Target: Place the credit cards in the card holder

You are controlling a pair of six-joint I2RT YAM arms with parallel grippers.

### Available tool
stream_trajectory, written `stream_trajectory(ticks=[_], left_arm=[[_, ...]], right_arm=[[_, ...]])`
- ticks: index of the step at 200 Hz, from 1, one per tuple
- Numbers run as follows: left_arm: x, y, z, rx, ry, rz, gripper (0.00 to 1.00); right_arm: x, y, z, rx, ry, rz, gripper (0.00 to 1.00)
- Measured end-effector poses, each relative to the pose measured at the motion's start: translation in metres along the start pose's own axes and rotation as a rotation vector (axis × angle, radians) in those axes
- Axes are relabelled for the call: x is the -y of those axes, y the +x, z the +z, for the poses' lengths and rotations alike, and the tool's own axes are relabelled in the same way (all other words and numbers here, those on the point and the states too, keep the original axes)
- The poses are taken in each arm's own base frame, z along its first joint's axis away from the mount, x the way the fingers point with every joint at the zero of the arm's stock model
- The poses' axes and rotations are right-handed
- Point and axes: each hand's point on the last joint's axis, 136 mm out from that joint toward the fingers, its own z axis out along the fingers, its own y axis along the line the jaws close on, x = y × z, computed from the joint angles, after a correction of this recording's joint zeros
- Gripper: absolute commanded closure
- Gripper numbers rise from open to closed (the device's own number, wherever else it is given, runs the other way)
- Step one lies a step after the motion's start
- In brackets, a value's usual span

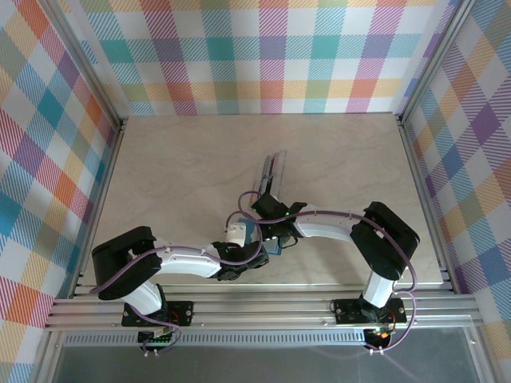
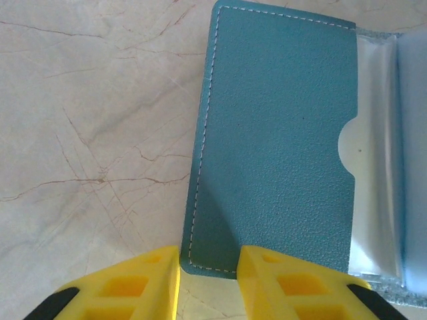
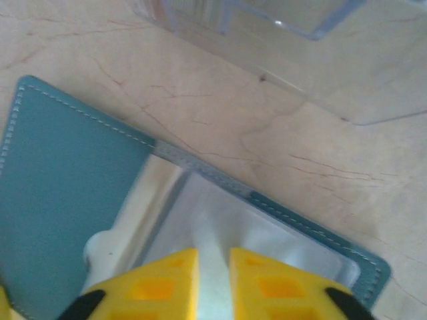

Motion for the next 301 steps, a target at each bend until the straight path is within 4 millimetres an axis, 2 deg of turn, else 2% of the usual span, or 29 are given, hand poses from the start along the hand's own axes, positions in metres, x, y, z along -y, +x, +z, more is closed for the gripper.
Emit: stream_trajectory(ticks=[29,58,95,127,184,225,266,301], left_arm=[[0.002,-0.001,0.001,0.008,0.011,-0.011,0.71],[0.001,-0.001,0.001,0.014,0.02,-0.02,0.71],[0.001,-0.001,0.0,0.02,0.039,-0.034,0.73],[0.001,0.0,-0.001,0.02,0.046,-0.037,0.74],[0.003,0.002,-0.003,0.02,0.052,-0.027,0.74],[0.006,0.004,-0.006,0.019,0.064,-0.016,0.74],[0.006,0.007,-0.009,0.013,0.075,-0.014,0.74],[0.005,0.012,-0.011,0.001,0.076,0.0,0.74]], right_arm=[[-0.01,0.009,0.0,-0.042,-0.056,-0.005,0.93],[-0.009,0.015,-0.001,-0.067,-0.055,-0.012,0.81],[0.006,0.015,-0.015,-0.065,0.022,-0.027,0.67],[0.012,0.01,-0.022,-0.055,0.064,-0.034,0.64],[0.019,0.017,-0.017,-0.083,0.097,-0.039,0.59],[0.016,0.023,-0.007,-0.096,0.097,-0.052,0.6],[0.013,0.022,-0.003,-0.074,0.096,-0.052,0.65],[0.01,0.022,-0.003,-0.049,0.084,-0.035,0.83]])
